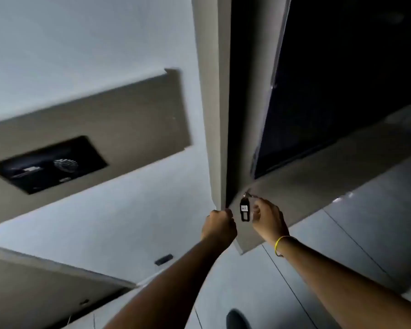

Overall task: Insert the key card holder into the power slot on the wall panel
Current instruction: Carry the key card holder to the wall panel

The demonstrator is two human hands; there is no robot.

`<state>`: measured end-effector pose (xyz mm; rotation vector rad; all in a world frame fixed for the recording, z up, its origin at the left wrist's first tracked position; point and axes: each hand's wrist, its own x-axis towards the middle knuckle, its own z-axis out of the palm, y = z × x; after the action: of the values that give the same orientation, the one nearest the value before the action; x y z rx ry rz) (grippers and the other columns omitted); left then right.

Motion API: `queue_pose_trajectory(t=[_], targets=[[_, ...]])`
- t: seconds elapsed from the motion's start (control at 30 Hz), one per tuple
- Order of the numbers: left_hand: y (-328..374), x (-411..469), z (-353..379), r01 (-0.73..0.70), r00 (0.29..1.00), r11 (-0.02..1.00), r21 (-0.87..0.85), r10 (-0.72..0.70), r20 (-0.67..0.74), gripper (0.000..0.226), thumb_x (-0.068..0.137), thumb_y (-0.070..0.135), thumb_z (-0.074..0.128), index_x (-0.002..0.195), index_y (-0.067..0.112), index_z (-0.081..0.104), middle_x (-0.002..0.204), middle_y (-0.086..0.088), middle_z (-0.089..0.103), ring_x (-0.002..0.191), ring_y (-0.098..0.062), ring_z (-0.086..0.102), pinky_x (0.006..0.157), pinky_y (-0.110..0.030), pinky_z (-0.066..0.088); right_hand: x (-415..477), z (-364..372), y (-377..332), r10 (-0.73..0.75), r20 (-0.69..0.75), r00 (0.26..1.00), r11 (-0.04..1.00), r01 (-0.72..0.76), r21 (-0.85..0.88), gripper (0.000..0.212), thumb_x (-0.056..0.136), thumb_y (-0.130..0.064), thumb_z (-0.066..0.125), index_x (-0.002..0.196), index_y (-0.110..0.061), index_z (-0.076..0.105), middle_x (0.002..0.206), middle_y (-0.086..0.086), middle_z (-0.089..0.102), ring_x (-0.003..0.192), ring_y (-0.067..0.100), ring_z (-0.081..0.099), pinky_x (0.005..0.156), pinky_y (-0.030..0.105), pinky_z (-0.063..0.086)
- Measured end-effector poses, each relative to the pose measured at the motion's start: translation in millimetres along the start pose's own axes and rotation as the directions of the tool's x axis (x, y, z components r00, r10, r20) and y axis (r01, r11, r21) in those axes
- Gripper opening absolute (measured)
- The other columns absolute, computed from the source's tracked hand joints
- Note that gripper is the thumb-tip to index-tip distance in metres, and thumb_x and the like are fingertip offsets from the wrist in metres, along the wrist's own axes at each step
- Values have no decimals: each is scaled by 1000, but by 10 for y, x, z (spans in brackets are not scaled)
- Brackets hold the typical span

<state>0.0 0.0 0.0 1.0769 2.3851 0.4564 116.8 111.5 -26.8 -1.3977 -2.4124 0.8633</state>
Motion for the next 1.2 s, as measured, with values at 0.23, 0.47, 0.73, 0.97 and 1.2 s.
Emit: queue_pose_trajectory(t=[0.23, 0.47, 0.73, 0.97, 1.2], targets=[[32, 1017, 980, 143, 990, 954, -262, -135, 50, 35, 96, 14, 59, 131, 6, 61, 119, -17, 73, 110, -38, 67, 76, -31, 46, 675, 777, 618, 320, 107, 941, 906, -337, 256, 10, 90, -5, 62, 94, -3, 71, 102, 16, 75, 97, 32, 67, 84, 39, 55], [17, 1546, 1251, 388, 916, 809, -442, -393, 85, 25, 96, 4, 59, 119, -1, 68, 95, -13, 65, 103, -39, 67, 85, -38, 59, 1023, 1120, 602, 347, 121, 930, 812, -362, 457, 20, 87, -7, 59, 94, -10, 77, 87, 9, 70, 90, 31, 68, 80, 45, 58], [-315, 1137, 1117, 463, 881, 615, -638, -398, 256, 19, 90, 5, 62, 88, 7, 80, 92, -23, 78, 81, -33, 74, 79, -46, 65, 754, 996, 632, 431, 356, 829, 625, -559, 545, 33, 97, 3, 55, 79, -20, 73, 65, 4, 64, 58, 21, 59, 50, 28, 48], [-956, 295, 175, 330, 944, 500, -801, -184, 274, 12, 91, 2, 69, 93, -3, 79, 75, -12, 74, 67, -18, 70, 64, -26, 58, 110, 701, -182, 204, 449, 870, 625, -469, 624, 16, 90, 2, 69, 101, -1, 80, 83, 13, 76, 74, 27, 68, 60, 30, 50], [-1426, -491, -1712, 45, 996, 505, -862, -91, -2, 17, 93, 8, 73, 102, -7, 77, 85, -15, 76, 72, -20, 71, 69, -29, 58, -163, 142, -2033, -158, 395, 905, 666, -198, 719, 15, 81, 3, 79, 79, -11, 84, 77, 9, 80, 68, 24, 76, 51, 29, 54]])
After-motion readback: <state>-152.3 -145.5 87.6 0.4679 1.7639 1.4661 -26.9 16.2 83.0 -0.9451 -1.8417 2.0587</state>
